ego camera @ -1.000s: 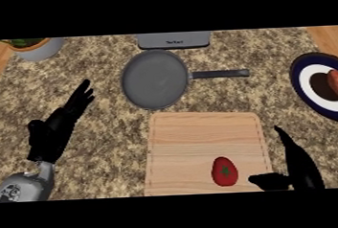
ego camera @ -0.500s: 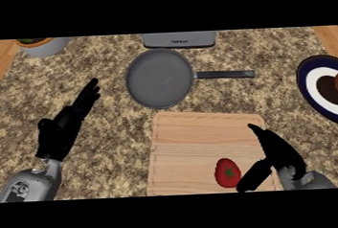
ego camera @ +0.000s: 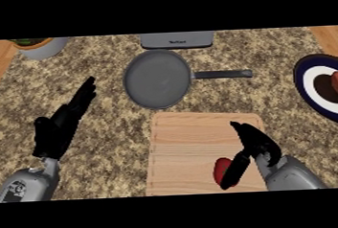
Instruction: Pick the tomato from the cutting board and place it in the pan
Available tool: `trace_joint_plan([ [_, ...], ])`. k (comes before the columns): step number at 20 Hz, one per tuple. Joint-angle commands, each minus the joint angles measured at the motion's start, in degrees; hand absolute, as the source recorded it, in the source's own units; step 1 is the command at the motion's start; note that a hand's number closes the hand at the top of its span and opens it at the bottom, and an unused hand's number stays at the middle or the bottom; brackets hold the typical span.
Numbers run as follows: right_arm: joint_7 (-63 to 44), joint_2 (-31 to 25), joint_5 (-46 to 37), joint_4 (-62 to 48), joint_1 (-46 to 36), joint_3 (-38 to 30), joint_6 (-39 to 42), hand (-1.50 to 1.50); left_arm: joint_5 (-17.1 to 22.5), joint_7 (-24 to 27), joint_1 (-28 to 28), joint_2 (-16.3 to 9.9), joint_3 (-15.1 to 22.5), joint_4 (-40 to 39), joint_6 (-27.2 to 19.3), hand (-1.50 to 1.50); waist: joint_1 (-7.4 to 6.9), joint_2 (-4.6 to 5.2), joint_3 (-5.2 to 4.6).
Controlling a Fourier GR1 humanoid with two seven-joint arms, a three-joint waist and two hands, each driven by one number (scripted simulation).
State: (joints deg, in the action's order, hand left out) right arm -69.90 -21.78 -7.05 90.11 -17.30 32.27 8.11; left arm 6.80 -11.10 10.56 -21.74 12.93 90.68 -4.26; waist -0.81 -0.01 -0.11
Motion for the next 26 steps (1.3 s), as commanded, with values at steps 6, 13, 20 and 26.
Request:
trace_joint_plan([
  [6,-15.2,2.3,-0.1,-3.1,-2.8,2.4,2.9,-1.5,0.6,1.8,-4.0,-1.2,-1.8,1.2,2.0,0.0,0.21,-0.12,0.02],
  [13,-14.4,2.4,-2.2,-4.6,-2.4,3.5,2.1,-1.5,-1.9,-0.1,-2.3,1.4,-0.8,1.5,-0.2,0.0,0.63,-0.11,0.06],
  [20,-10.0,3.9,-5.4,-7.9,0.0,4.7,1.5,-1.5,-2.3,-3.8,1.9,3.0,-1.4,0.9,-0.1,0.0,1.03,-0.02,0.1],
  [26,-2.1,5.6,-4.3,-11.2,1.5,6.9,5.4,1.5,-2.0,-1.0,0.4,2.0,-3.3,-0.7,2.2,0.0,0.63,0.09,0.11],
])
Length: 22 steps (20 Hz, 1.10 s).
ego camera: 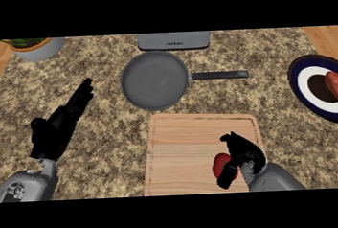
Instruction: Pick the tomato from the cutting board and place it in the pan
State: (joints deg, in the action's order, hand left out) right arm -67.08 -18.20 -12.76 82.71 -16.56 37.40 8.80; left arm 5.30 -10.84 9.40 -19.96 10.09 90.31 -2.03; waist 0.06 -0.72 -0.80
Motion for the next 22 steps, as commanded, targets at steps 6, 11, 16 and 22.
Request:
trace_joint_plan([
  [6,-9.2,3.1,0.3,3.3,3.5,2.7,3.9,1.5,-1.3,0.3,-0.6,1.2,-0.3,-1.2,0.2,0.0,0.31,0.58,0.73],
  [11,-7.7,3.0,-4.0,1.8,1.6,0.4,2.8,1.5,-1.7,-0.5,-1.6,2.4,0.2,1.6,0.6,0.0,-0.15,0.6,0.78],
  [16,-0.2,17.3,-21.1,3.8,-9.1,16.6,-3.4,1.5,-1.0,-0.6,0.9,2.1,0.0,-0.2,1.7,0.0,-2.27,0.38,0.71],
  [22,0.7,18.0,-28.6,5.8,-20.1,28.6,-12.3,1.5,-2.8,-0.2,1.9,2.8,2.0,-0.5,2.0,0.0,-3.98,0.23,0.73],
])
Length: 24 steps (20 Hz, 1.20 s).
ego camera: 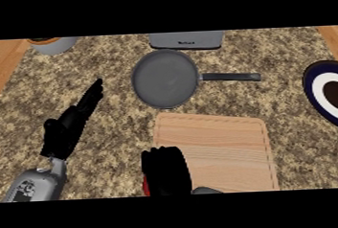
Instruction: Pick the tomato from the cutting board and place it in the pan
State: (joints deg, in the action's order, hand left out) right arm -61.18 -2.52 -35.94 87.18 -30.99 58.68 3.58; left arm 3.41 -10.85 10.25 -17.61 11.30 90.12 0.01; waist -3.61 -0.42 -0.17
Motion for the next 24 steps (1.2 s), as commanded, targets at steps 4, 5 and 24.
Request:
trace_joint_plan([
  [4,-6.9,2.5,-14.8,1.6,-13.9,6.8,-11.7,1.5,-0.7,-0.6,0.8,1.1,0.6,-1.4,-0.4,0.0,0.15,-0.26,0.07],
  [5,-7.7,2.5,-14.3,3.3,-16.4,5.9,-11.5,1.5,-0.8,0.2,2.3,1.6,0.4,-3.6,-0.3,0.0,0.72,0.03,0.02],
  [24,-5.9,2.5,-17.8,-11.7,-17.9,-2.4,-36.5,1.5,-0.2,1.2,-0.1,-1.0,-1.5,-0.4,2.4,0.0,-0.18,0.82,0.14],
])
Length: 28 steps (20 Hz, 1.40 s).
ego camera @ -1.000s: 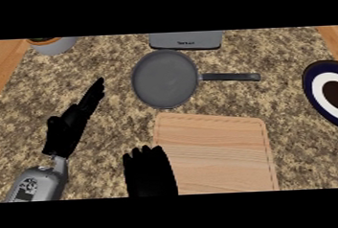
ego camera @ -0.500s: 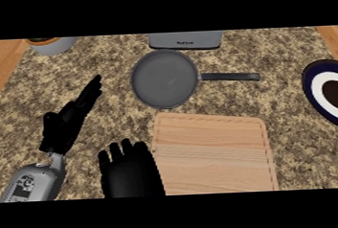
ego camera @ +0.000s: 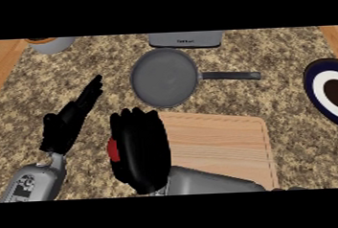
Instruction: Pick the tomato from the cutting board and place it in the pan
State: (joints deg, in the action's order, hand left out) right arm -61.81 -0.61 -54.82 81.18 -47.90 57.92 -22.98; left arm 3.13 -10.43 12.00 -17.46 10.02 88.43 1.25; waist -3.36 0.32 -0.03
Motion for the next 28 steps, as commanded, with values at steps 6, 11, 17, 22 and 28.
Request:
trace_joint_plan([
  [6,1.7,0.6,2.9,-21.0,-5.0,-5.5,-16.3,1.5,0.3,-0.3,2.3,-0.5,-2.1,-1.3,0.9,0.0,0.61,0.33,0.01],
  [11,9.9,0.6,7.7,-33.7,-8.8,-8.6,-23.2,1.5,0.2,-2.2,0.1,0.4,-1.0,2.1,0.9,0.0,-0.61,0.56,0.04],
  [17,18.5,0.6,15.2,-42.7,-11.2,-9.9,-27.3,1.5,-3.4,-0.4,-0.7,3.6,1.8,1.5,-1.4,0.0,-0.73,0.65,0.05],
  [22,29.8,0.6,20.3,-51.6,-12.7,-15.7,-30.0,1.5,-2.7,0.5,1.1,3.2,0.2,-1.0,-0.2,0.0,-1.1,1.37,0.08],
  [28,35.7,0.6,25.4,-56.6,-14.1,-17.2,-31.3,1.5,-2.3,1.6,0.8,2.0,-1.1,-0.3,1.3,0.0,-1.74,1.32,0.07],
])
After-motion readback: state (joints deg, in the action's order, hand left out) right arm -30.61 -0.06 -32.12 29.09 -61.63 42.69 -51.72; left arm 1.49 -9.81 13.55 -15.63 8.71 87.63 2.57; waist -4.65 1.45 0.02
